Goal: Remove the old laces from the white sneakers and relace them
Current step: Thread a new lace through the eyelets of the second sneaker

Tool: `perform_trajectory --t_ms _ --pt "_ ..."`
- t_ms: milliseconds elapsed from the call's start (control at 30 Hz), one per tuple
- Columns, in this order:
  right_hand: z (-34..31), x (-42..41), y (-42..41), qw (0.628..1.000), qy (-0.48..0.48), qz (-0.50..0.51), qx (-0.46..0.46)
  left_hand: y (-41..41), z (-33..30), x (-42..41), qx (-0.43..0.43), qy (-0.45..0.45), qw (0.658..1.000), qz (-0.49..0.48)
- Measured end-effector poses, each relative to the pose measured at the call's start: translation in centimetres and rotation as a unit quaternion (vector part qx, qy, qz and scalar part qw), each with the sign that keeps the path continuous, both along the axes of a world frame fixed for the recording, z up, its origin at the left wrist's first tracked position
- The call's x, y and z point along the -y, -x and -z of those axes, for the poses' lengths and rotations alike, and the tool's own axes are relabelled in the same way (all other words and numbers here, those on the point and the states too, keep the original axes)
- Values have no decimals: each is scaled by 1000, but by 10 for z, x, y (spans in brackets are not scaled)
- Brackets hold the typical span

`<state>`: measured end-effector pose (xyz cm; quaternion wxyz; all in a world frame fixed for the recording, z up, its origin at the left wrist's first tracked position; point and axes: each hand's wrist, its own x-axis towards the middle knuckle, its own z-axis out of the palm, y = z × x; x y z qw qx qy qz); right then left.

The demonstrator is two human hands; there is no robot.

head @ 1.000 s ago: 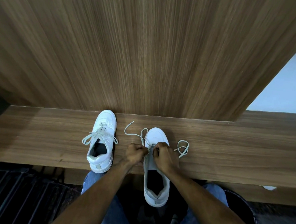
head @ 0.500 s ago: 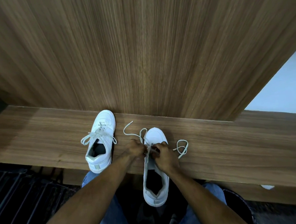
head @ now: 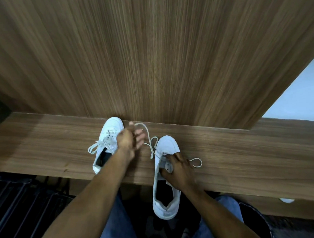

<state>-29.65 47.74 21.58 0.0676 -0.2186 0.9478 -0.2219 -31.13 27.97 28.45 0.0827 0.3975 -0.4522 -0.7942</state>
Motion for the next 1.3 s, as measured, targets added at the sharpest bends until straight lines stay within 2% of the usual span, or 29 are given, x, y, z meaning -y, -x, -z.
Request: perform_trajectory --t_ms 100,167,233,333,400,533,633,700,767,833,900,967,1067,1167,1233,1300 --pt "3 -2 -2 999 12 18 -28 -26 32 -32 125 126 974 141" --pt "3 -3 -5 998 12 29 -61 -39 33 -52 144 118 957 221" --pt "4 -4 -5 997 10 32 -67 -40 36 -63 135 131 947 260" --pt "2 -5 -2 999 23 29 5 -23 44 -57 131 245 923 265" --pt "0 -4 0 998 31 31 34 -18 38 -50 117 258 921 267" --pt "-5 -5 1 998 38 45 31 4 2 -26 21 104 989 107" --pt "-6 -6 0 996 49 55 58 23 -33 2 -75 5 997 -4" --pt "-7 -6 -1 994 52 65 70 27 -40 11 -98 2 995 -31" --pt "-8 -5 -2 994 47 69 66 20 -29 8 -62 45 997 4" --pt "-10 -4 -2 995 35 69 63 4 -2 -6 16 98 992 78" --pt "-11 -3 -2 995 31 68 66 -16 26 -23 85 118 974 176" --pt "-11 -4 -1 994 33 71 71 -28 51 -40 117 139 949 259" --pt "-10 -6 1 992 43 80 87 -28 70 -50 119 220 921 298" --pt "-9 -7 3 991 41 85 96 -22 70 -45 99 377 861 327" --pt "-8 -6 3 991 41 82 97 -20 67 -40 86 424 822 371" --pt "-9 -5 2 992 35 76 96 -18 61 -37 113 457 776 420"
